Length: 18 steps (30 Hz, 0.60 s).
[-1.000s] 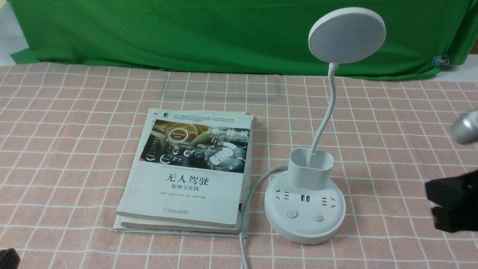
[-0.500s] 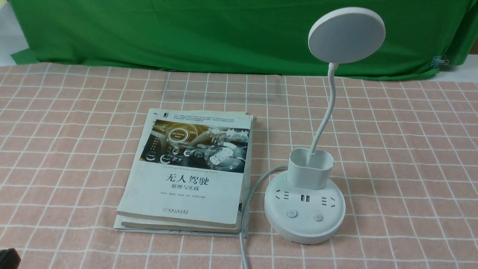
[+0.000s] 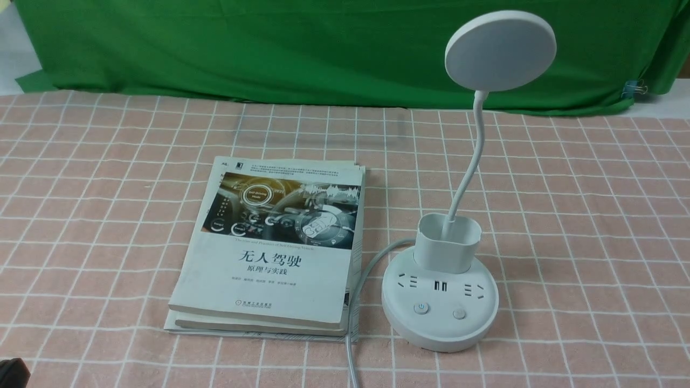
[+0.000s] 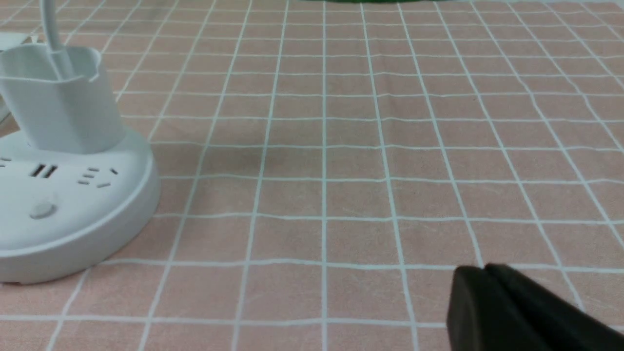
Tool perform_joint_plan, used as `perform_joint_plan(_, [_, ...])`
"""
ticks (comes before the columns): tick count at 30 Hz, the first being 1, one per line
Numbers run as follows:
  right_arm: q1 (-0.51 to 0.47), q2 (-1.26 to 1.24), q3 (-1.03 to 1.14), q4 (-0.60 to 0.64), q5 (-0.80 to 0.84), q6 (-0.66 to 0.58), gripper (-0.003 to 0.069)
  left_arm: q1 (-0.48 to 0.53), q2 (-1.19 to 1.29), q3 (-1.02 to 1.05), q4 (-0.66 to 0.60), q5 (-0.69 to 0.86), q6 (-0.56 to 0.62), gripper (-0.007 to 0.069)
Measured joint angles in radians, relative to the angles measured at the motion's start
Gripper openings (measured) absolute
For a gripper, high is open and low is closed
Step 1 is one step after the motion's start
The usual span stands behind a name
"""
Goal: Turn off the table lamp on the pink coffee tablecloth by hand.
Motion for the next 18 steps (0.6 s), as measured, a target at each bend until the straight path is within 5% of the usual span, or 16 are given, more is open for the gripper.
perform_joint_plan(18, [0.000, 0.000, 0.000, 0.000, 0.000, 0.006, 0.0090, 0.000, 0.000, 0.000, 0.000, 0.000, 0.000, 0.0006])
